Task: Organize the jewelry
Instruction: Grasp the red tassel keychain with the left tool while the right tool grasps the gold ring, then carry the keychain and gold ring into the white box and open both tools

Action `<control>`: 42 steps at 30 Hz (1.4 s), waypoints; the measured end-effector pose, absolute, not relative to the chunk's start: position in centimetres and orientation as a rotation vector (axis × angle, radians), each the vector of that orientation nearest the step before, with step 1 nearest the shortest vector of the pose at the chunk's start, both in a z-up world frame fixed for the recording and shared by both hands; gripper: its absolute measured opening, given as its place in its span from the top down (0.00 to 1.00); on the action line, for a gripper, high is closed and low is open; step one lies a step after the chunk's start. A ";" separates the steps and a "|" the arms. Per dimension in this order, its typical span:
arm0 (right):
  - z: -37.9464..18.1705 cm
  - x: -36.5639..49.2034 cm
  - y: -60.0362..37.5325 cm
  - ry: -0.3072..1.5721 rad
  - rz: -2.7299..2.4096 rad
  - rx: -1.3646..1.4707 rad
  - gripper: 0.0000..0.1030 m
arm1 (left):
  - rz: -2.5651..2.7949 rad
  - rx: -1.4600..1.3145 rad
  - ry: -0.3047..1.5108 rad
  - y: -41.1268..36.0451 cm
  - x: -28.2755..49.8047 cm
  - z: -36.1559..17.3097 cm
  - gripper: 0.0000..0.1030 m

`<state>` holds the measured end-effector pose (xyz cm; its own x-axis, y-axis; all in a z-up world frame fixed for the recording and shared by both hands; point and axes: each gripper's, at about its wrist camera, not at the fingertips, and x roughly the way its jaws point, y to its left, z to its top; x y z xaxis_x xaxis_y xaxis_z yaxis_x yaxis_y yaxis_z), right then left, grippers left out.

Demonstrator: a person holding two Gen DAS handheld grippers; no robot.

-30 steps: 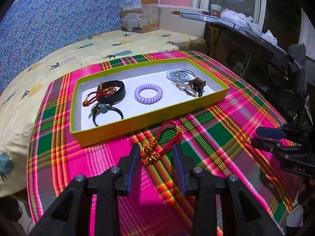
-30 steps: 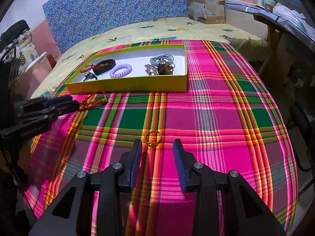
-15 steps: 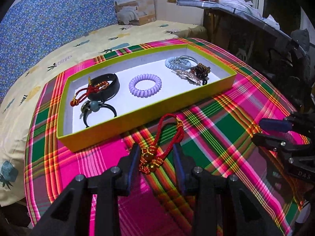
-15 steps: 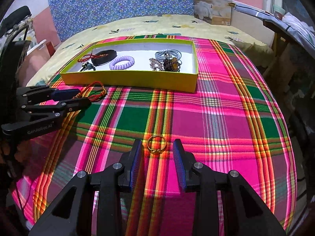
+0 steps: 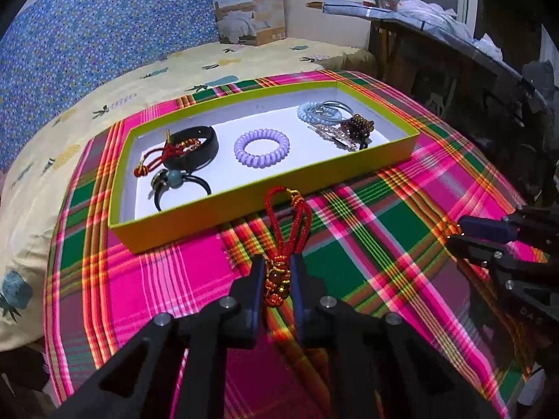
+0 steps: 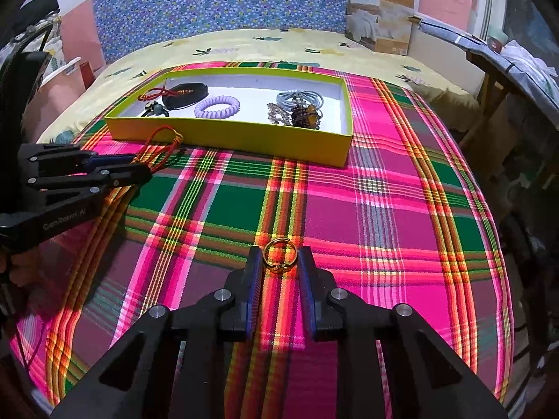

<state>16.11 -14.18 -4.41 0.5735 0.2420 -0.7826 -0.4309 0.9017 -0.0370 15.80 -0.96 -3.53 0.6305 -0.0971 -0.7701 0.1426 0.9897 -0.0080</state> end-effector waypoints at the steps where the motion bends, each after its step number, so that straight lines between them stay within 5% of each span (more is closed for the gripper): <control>1: -4.4 16.0 -14.3 0.874 0.401 -0.229 0.79 | -0.141 0.046 0.878 -0.9 15.7 -3.5 0.86; 22: -2.0 15.2 -15.4 0.812 0.432 -0.117 0.79 | -0.173 -0.058 0.798 -0.2 13.5 -0.6 0.87; 42: 1.1 21.1 -13.6 0.754 0.470 -0.128 0.79 | -0.169 -0.036 0.770 0.1 19.3 1.9 0.87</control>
